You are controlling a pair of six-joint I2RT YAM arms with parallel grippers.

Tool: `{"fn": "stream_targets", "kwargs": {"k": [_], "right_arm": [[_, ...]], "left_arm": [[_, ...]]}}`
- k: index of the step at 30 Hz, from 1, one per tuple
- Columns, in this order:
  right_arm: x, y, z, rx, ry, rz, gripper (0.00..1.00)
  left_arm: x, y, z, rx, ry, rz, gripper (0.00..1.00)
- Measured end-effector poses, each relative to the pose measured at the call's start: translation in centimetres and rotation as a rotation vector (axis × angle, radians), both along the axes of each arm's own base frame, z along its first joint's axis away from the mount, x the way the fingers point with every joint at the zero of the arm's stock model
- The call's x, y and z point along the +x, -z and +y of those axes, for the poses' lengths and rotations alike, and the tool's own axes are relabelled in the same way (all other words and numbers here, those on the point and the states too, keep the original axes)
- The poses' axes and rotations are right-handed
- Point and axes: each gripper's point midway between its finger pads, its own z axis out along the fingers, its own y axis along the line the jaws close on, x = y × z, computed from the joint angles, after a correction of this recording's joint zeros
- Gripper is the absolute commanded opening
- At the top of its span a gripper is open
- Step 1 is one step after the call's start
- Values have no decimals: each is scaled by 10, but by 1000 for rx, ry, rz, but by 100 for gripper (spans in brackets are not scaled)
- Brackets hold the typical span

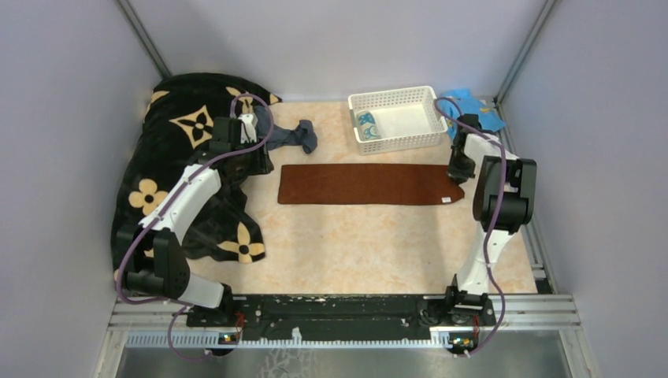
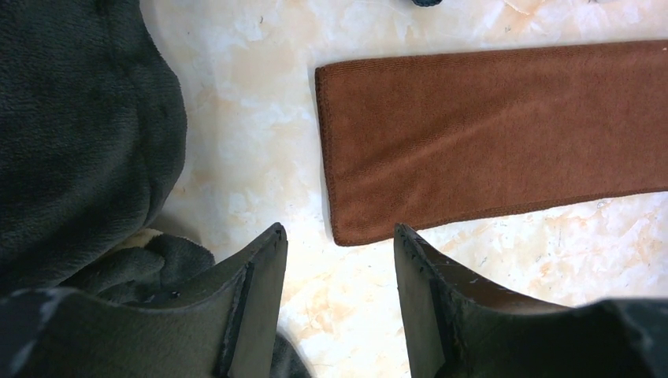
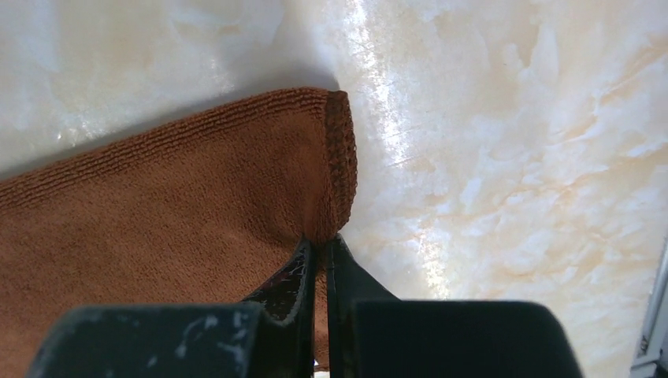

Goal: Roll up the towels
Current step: Fold the towel at the center of the board.

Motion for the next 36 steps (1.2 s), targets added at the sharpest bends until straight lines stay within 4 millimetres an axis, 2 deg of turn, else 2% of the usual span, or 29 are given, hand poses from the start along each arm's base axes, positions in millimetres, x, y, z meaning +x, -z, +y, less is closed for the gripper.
{"fn": "stream_targets", "kwargs": {"k": [5,9,12,15,17,19,21,23,28,32,36], "right_arm": [[-5,-5,-16,-116,40,28,0],[-24,-13,-51,-264,116,85,0],[-33,-26,-82,-385,181,103,0],[-40,-42,-102,-484,226,103,0],[-42,-54,-109,-513,245,94,0],[-36,-62,-105,-494,243,67,0],[-25,-68,-91,-433,217,22,0],[-16,-71,-67,-344,175,-24,0],[4,-78,25,-38,19,-126,0],[10,-83,100,181,-87,-164,0],[13,-86,153,320,-125,-189,0]], "left_arm": [[-1,0,-3,-14,14,3,59],[-2,0,-7,-28,29,8,59],[-3,4,-10,-38,40,22,59],[-3,11,-13,-50,53,45,59],[-4,15,-16,-58,61,61,59],[-5,19,-18,-67,66,74,59],[-5,21,-19,-72,71,83,58],[-6,21,-20,-75,74,86,58],[-6,22,-21,-83,74,92,59],[-7,26,-23,-94,80,106,58],[-7,27,-25,-99,85,111,59]]}}
